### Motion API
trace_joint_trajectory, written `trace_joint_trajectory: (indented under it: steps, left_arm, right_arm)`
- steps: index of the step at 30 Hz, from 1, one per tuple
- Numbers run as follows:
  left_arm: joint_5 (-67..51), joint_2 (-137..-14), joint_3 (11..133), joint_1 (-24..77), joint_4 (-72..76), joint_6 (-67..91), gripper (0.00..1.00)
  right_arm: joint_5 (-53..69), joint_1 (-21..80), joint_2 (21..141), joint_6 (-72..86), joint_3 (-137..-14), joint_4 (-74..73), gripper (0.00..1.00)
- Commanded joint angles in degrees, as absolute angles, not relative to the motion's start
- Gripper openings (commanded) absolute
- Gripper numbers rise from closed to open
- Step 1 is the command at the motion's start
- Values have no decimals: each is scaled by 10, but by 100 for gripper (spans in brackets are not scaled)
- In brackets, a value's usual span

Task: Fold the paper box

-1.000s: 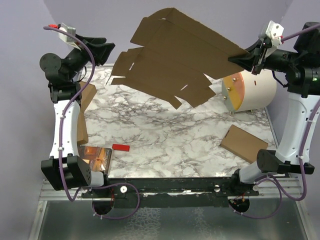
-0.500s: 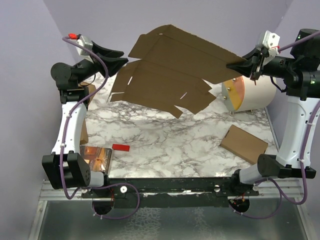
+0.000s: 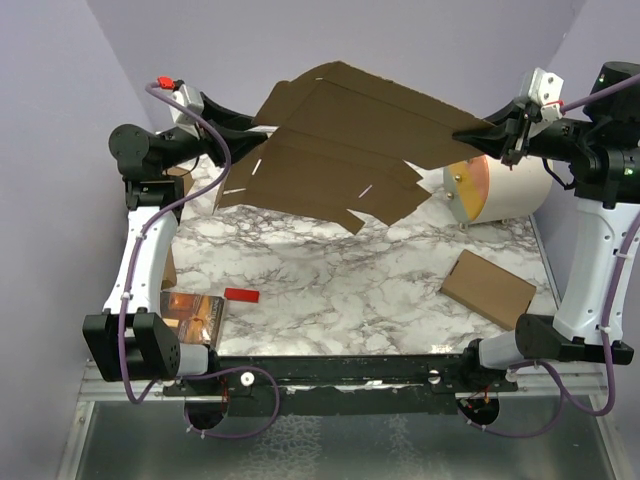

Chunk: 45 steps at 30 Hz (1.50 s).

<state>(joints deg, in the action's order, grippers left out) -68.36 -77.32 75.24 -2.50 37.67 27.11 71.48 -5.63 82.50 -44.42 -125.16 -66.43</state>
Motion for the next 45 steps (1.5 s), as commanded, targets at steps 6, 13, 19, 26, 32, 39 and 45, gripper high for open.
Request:
trace_joint_trajectory:
  steps: [6,13,19,26,32,39,45]
  left_arm:
    - [-742,-763,762,4,371,258,49]
    - [-735,-771,773,14,330,229,49]
    - [-730,-780,792,20,330,231,46]
    - [-738,-789,796,29,349,250,36]
    - [-746,-793,793,30,378,274,16]
    - [-767,-793,787,30,418,306,0]
    - [-748,-790,784,27,415,302,0]
  right_arm:
    - [749,-57,816,-445,-1252,-661,1]
    - [770,-57,814,-445,-1257,-663,1]
    - [799,-57,811,-451,-1258,-668,1]
    - [811,-57,808,-452,-1252,-669,1]
    - [814,-57,808,-451,-1247,-667,1]
    - [808,-57,808,-451,-1237,-660,1]
    - [776,-57,814,-417,-1236,-631,1]
